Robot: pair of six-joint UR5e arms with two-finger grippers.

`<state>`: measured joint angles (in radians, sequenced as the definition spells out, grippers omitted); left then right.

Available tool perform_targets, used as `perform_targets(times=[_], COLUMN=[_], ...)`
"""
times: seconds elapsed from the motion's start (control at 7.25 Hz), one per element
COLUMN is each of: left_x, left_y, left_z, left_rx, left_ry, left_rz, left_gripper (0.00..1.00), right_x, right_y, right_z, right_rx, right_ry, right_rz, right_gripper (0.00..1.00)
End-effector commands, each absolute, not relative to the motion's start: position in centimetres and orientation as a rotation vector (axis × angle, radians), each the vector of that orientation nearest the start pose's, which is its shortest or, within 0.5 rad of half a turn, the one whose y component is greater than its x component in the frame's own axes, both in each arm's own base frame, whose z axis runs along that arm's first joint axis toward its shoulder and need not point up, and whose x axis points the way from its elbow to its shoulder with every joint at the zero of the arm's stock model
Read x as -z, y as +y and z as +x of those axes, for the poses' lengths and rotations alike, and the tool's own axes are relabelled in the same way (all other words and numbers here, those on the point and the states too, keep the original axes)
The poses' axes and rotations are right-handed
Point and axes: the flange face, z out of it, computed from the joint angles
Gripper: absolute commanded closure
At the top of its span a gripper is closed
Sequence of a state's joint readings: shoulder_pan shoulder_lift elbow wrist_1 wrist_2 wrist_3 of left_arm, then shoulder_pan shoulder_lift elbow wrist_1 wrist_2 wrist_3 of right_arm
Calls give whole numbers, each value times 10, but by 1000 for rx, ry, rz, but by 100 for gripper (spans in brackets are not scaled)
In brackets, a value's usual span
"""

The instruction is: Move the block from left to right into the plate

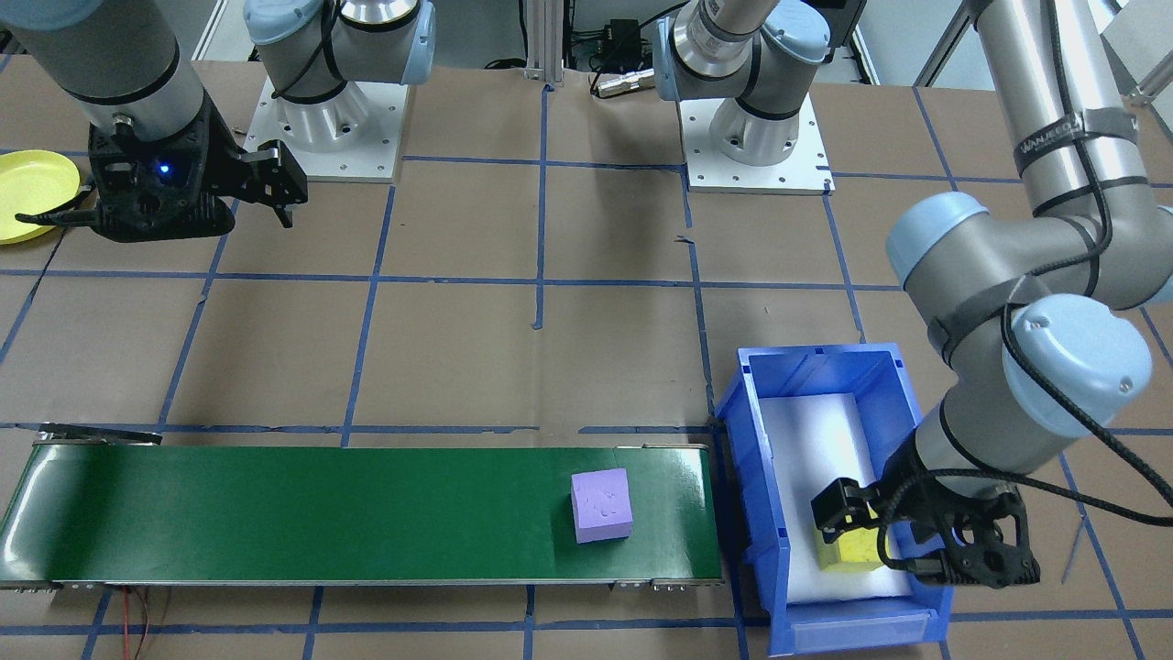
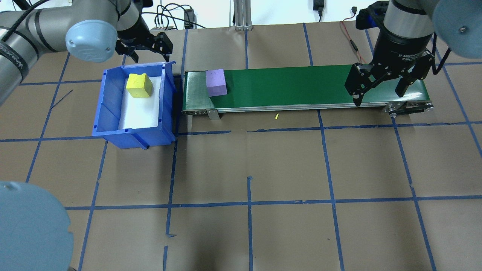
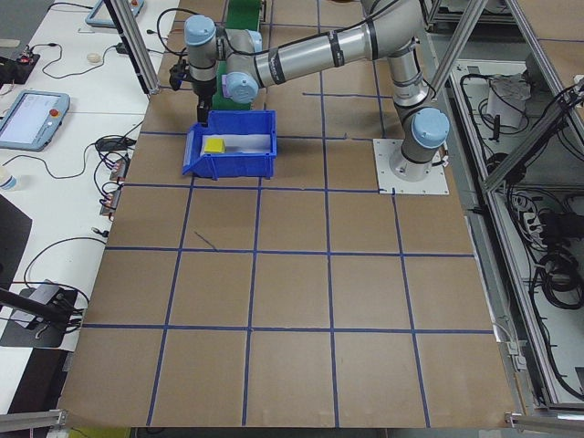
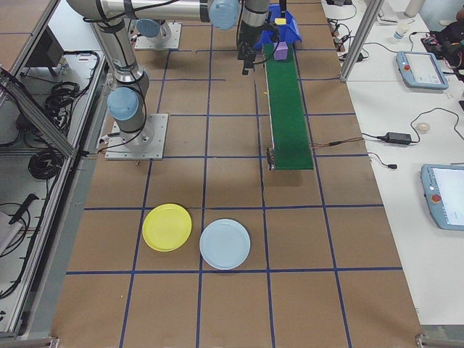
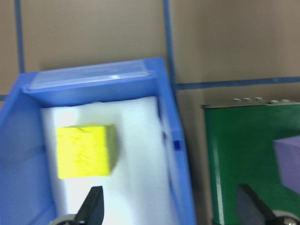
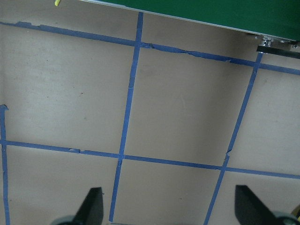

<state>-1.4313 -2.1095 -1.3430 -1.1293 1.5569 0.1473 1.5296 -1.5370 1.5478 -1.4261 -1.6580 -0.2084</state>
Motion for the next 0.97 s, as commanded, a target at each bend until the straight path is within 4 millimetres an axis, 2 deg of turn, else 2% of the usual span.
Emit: perform_targets(times=[0.0,0.28,0.41,0.55,0.69,0.83], left_x=[-269,-241,-233,-226,-228,-237], left_y=[-730,-717,-712,-707,-707,-710], left_z=[-12,-15,-16,-17,-17,-17], left_rx=[164,92,66,41,46,70], left_ry=[3090,3108,3112,3118,3112,3111], left_rz=[-33,-49,-49,-51,-155,-184], left_gripper=[0,1,6,21,62,80], right_x=[-470,-470,-470,-470,-470,-470], right_y=[-495,-494,-494,-494,-495,-495], right_z=[104,104,104,104,104,104], right_rx=[-261,-264,-264,-264,-261,-261], right_ry=[3186,3185,3185,3185,3186,3186], right_rz=[-280,-280,-280,-280,-280,-280], right_gripper=[0,0,0,0,0,0])
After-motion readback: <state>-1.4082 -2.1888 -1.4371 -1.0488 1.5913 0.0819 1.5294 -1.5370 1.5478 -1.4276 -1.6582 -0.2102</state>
